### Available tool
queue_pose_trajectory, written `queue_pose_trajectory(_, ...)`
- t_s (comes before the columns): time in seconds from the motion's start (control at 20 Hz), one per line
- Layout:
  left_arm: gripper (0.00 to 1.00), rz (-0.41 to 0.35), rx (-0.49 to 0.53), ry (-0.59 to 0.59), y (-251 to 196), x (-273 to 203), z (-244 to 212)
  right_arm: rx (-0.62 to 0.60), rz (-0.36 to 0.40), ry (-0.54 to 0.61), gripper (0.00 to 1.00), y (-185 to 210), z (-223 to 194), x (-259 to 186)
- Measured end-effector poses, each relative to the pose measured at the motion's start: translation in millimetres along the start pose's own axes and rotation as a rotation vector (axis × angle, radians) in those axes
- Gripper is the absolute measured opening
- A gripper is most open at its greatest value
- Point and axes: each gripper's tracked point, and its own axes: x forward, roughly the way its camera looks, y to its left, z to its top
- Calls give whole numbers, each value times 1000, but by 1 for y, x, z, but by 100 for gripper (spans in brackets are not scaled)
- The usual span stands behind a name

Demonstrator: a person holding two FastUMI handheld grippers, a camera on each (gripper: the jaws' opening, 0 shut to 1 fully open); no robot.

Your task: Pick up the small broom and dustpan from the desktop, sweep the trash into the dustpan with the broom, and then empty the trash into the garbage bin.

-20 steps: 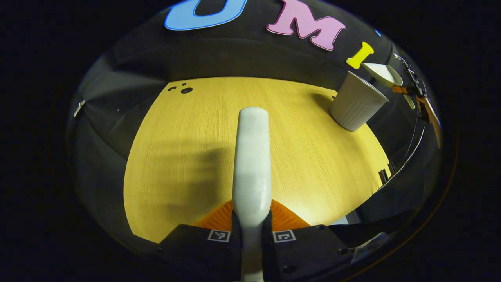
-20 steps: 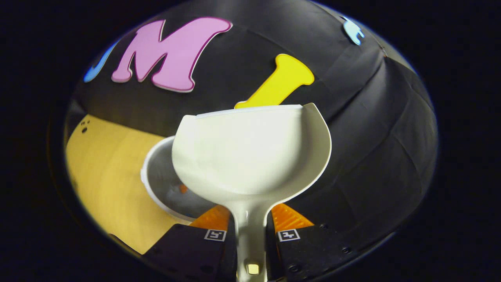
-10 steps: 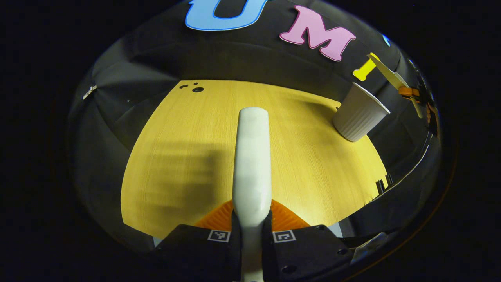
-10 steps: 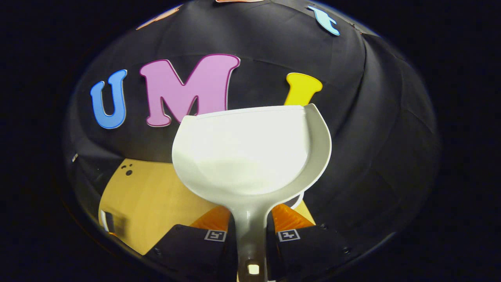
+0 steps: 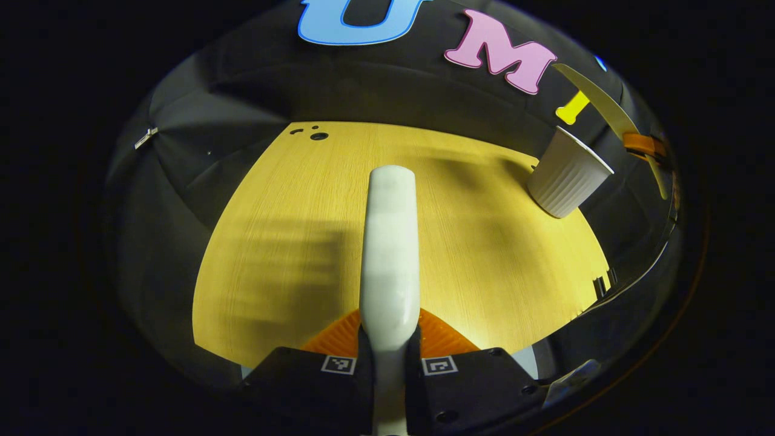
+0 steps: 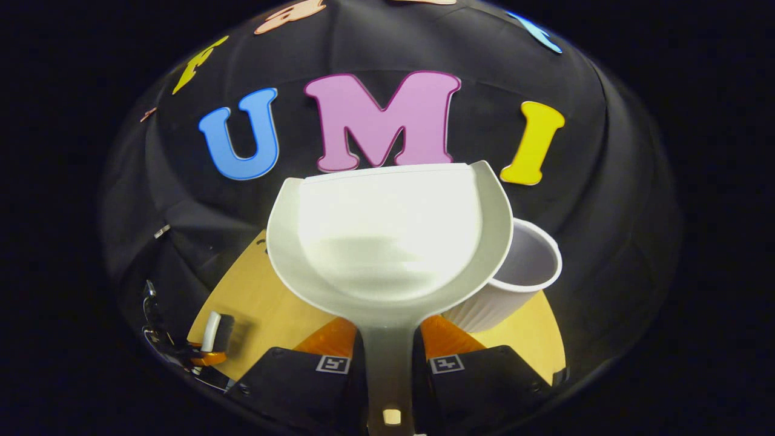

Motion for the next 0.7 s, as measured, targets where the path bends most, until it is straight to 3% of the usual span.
queue_pose_trajectory(0.3,27,33,31,22,-4,28,-4,-12,71,169,33,0,-72,11)
queue_pose_trajectory(0.65,26,84,52,68,-3,65,-14,27,77,363,29,9,-191,47)
queue_pose_trajectory(0.7,24,92,55,78,-3,70,-16,31,74,385,33,8,-202,50)
